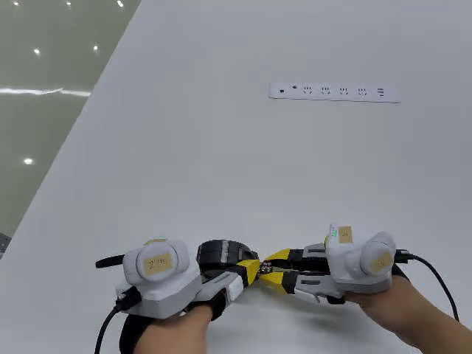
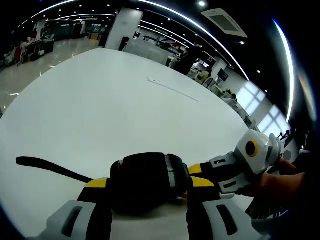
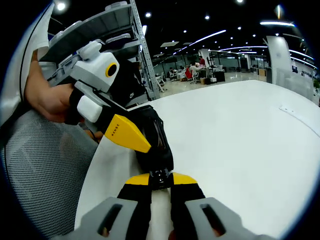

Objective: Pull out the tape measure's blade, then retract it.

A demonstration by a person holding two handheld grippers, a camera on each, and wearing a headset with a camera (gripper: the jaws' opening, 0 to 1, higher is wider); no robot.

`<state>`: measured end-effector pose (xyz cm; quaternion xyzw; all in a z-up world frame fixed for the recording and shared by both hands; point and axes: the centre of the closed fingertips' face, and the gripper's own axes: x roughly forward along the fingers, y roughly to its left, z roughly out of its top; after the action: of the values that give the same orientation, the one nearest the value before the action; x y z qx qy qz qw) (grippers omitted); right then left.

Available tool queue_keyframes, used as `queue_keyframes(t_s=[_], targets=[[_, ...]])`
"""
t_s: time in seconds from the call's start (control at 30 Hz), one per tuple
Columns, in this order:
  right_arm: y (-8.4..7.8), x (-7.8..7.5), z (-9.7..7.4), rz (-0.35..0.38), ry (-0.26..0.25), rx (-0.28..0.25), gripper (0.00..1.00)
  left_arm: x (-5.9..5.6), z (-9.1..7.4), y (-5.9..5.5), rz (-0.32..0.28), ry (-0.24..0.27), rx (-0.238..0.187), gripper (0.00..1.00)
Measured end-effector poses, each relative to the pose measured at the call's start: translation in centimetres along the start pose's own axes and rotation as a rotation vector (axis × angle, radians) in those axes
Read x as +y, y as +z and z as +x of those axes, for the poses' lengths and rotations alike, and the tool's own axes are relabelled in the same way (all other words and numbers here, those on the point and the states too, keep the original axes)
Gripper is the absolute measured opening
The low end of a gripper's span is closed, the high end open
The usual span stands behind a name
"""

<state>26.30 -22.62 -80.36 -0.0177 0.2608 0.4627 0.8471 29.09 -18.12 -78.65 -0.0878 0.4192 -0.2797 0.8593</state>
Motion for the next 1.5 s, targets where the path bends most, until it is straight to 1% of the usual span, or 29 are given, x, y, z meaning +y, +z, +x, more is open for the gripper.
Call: queue_keyframes(t_s=[0.4,0.6,1.07,1.33,1.5], targets=[[-0.1,0.0,-0.1,0.004,0.011,0.007,0.12,0.0,0.0,0.0,0.006,0.001,0.004,0.57],[-0.3,0.0,0.0,-0.004,-0.001,0.004,0.12,-0.1,0.0,0.0,0.018,0.008,0.000,0.57],[-1.0,0.1,0.3,-0.020,-0.018,0.017,0.13,-0.2,0.2,-0.2,0.082,0.029,-0.010,0.58],[-1.0,0.0,0.3,-0.024,-0.028,0.015,0.13,-0.2,0.1,-0.2,0.084,0.030,-0.010,0.59],[-1.0,0.0,0.3,-0.025,-0.031,0.020,0.14,-0.2,0.2,-0.3,0.090,0.029,0.002,0.59]])
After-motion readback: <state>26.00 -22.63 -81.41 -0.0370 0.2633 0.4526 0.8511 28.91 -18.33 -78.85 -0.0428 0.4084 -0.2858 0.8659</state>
